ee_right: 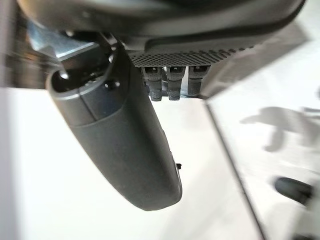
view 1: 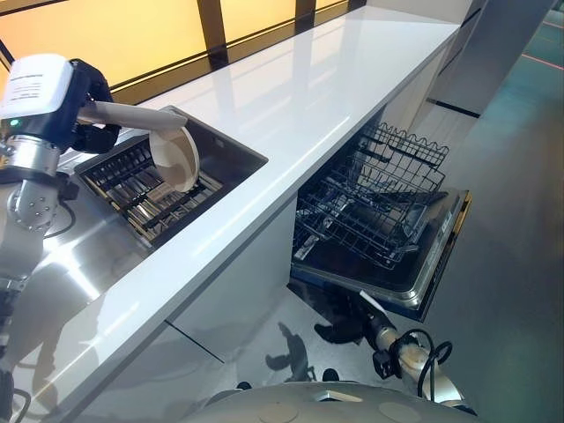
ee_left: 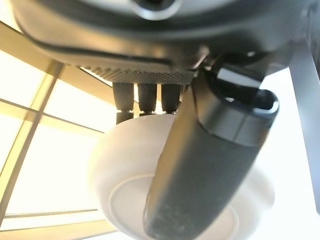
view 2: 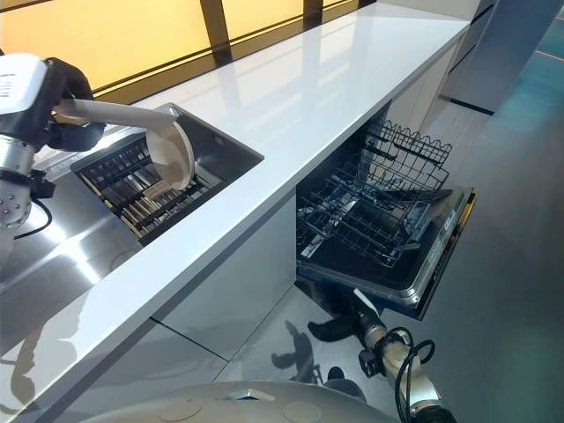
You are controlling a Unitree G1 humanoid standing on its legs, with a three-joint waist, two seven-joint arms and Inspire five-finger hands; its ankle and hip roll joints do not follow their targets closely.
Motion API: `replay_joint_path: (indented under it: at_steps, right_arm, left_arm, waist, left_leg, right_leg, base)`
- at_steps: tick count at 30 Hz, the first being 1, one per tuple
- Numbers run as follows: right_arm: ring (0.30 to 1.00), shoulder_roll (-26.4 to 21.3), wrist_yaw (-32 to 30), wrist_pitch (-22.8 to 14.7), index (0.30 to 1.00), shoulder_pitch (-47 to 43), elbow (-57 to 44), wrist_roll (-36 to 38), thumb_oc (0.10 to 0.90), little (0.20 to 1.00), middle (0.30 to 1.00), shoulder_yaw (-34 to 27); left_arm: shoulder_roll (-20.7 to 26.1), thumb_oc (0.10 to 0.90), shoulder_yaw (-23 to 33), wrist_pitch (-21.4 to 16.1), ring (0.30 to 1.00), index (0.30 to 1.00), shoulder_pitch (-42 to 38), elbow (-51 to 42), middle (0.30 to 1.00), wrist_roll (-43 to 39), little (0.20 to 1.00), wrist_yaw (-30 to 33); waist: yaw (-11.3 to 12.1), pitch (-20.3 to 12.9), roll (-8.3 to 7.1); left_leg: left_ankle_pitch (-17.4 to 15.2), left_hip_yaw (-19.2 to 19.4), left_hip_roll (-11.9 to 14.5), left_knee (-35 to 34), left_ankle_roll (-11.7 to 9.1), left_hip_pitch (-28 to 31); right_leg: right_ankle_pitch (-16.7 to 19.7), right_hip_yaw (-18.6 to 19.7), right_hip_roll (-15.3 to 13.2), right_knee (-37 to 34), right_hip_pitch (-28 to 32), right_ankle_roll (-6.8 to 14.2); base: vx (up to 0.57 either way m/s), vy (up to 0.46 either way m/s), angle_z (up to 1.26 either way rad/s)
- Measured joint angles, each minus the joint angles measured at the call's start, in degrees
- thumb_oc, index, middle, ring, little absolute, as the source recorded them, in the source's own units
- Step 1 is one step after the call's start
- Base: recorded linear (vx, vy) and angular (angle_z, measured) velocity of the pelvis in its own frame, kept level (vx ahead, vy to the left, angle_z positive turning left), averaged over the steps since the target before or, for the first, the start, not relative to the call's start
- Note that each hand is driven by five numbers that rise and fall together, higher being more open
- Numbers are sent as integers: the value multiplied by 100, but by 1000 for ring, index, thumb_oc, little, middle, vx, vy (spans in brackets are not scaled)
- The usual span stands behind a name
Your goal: Pick up plates and place into dishwasher.
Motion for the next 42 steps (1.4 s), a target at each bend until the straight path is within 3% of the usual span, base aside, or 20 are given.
replay_joint_path:
  at_steps: [5,9,13,18,21,26,37,38,39,42]
  right_arm:
    - [900,-5,-969,-71,900,6,-857,-111,800,900,900,-399]
    - [900,-138,-2094,-139,900,-20,-2119,-1043,800,900,900,-984]
    - [900,-565,-2576,-625,900,-574,-2815,-1340,800,900,900,-1314]
    - [900,-1382,-2036,-903,900,-1223,-3521,-1347,800,900,900,-1138]
    - [900,-1756,-1193,-914,900,-1748,-3872,-1224,800,900,900,-599]
    - [900,-1821,-509,-723,900,-2271,-3914,-1164,800,900,900,151]
    - [900,-1818,-401,-354,900,-2454,-3918,-1151,800,900,900,198]
    - [761,-1818,-402,-304,761,-2506,-3918,-1108,638,738,761,264]
    - [326,-1815,-406,-268,326,-2559,-3918,-1043,130,230,326,340]
    - [300,-1680,-479,-243,300,-2607,-3918,-946,100,200,300,442]
  left_arm:
    - [-264,100,286,-204,300,300,437,-370,300,-608,200,-37]
    - [-785,100,366,-371,300,300,791,-1141,300,-894,200,-304]
    - [-985,125,298,-595,321,321,851,-1453,321,-1056,225,-614]
    - [-1179,100,231,-595,300,300,807,-1540,300,-1339,200,-1036]
    - [-1204,100,-57,-579,300,300,681,-1577,300,-1702,200,-1320]
    - [-1236,100,-480,-564,300,300,345,-1746,300,-2010,200,-1577]
    - [-1394,100,-909,-548,300,300,-247,-2062,300,-2380,200,-1807]
    - [-1394,100,-977,-547,300,300,-294,-2086,300,-2420,200,-1828]
    - [-1400,100,-1056,-547,300,300,-350,-2096,300,-2468,200,-1841]
    - [-1567,100,-1172,-517,300,300,-471,-2150,300,-2656,200,-2003]
  waist:
    - [-6,8,9]
    - [-7,35,50]
    - [-68,62,93]
    - [6,83,169]
    - [90,83,173]
    - [248,82,171]
    - [310,83,169]
    - [305,83,169]
    - [304,83,169]
    - [307,83,169]
  left_leg:
    - [-23,27,-2,-1,-27,3]
    - [-47,69,-2,-1,-28,8]
    - [-31,108,14,1,-4,31]
    - [-28,131,51,10,-20,60]
    - [-14,88,74,25,-41,58]
    - [-12,27,68,21,-39,42]
    - [-9,-24,69,23,-37,33]
    - [-9,-23,69,23,-37,34]
    - [-9,-23,69,23,-37,35]
    - [-8,-23,68,26,-37,36]
  right_leg:
    - [-2,22,-4,-7,-14,3]
    - [-4,61,-5,-6,-35,5]
    - [1,95,21,17,-23,0]
    - [9,97,60,19,-7,-11]
    - [10,19,76,19,6,-13]
    - [9,-47,61,-6,25,-14]
    - [8,-131,57,-8,47,-15]
    - [8,-131,57,-8,47,-15]
    - [8,-131,57,-8,47,-15]
    - [8,-131,58,-8,48,-15]
  base:
    - [-1,4,-1]
    - [-4,14,-5]
    - [-3,-2,-6]
    - [-8,-14,-3]
    - [-16,-14,5]
    - [-2,-8,7]
    - [1,-2,2]
    - [0,0,0]
    - [0,0,0]
    - [0,0,0]
